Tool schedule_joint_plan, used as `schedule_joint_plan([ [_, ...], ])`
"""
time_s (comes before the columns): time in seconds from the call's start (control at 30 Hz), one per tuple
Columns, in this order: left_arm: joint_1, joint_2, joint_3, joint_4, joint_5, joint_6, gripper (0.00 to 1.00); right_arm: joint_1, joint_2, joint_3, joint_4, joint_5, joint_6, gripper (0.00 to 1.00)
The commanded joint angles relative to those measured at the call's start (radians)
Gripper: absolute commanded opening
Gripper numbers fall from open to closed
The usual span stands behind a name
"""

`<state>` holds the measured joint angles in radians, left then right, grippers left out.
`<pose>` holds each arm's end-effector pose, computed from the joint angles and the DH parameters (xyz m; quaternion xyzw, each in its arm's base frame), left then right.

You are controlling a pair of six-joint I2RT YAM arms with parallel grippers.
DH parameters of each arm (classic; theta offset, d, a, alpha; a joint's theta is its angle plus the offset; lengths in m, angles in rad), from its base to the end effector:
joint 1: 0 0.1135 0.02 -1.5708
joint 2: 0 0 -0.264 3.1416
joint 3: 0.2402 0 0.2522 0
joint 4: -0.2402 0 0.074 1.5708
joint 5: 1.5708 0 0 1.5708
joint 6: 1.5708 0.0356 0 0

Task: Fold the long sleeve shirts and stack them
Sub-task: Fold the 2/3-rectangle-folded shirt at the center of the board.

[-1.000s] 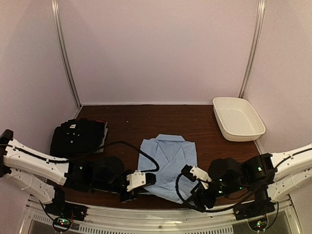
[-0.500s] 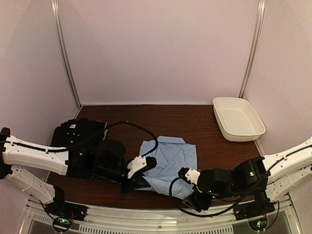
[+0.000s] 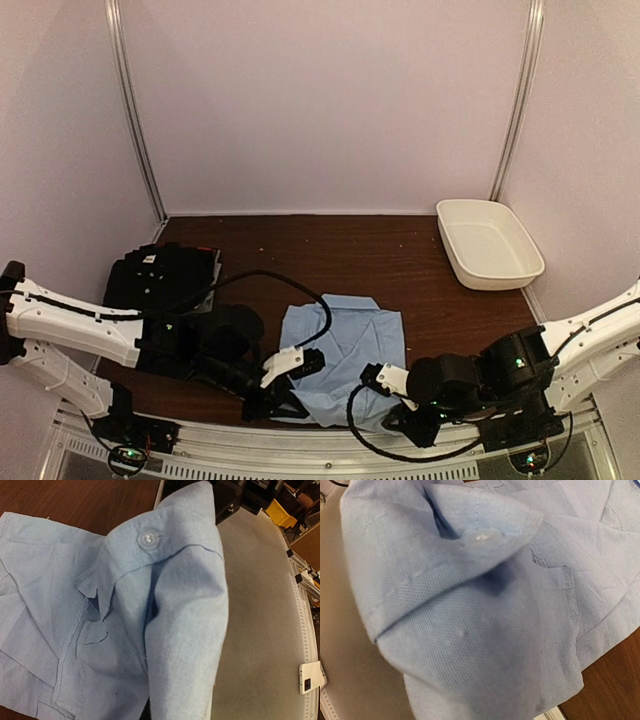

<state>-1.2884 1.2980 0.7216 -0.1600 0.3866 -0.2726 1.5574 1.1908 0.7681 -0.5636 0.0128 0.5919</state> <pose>0.0613 -0.2594 0.2127 0.5044 0.7461 -0.4046 0.1590 0.0035 0.2305 0.2215 -0.4429 0.8490 0.2504 0.1425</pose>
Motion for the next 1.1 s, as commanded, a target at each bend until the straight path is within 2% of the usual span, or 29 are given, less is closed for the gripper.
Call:
schedule_joint_plan([
  [0.0,-0.03,-0.015,-0.013,-0.002,0.093,-0.068,0.0,0.013,-0.037,0.032,0.054,-0.139,0.027,0.03],
  [0.17,0.029,-0.07,-0.028,0.059,0.146,-0.085,0.0,-0.025,-0.08,0.059,0.018,-0.116,0.009,0.11],
  [0.4,0.206,-0.066,-0.013,0.131,0.243,-0.08,0.0,-0.26,-0.154,0.06,0.014,-0.203,-0.081,0.41],
  [0.53,0.303,-0.02,-0.005,0.186,0.284,-0.096,0.0,-0.375,-0.16,0.066,0.02,-0.242,-0.131,0.55],
  [0.67,0.39,0.021,0.009,0.221,0.313,-0.121,0.0,-0.451,-0.144,0.059,0.037,-0.252,-0.157,0.65],
  [0.93,0.437,0.131,0.078,0.229,0.372,-0.081,0.0,-0.605,-0.052,0.007,0.195,-0.329,-0.21,0.68],
  [1.07,0.47,0.19,0.105,0.236,0.406,-0.067,0.0,-0.682,-0.007,-0.013,0.269,-0.408,-0.261,0.6],
])
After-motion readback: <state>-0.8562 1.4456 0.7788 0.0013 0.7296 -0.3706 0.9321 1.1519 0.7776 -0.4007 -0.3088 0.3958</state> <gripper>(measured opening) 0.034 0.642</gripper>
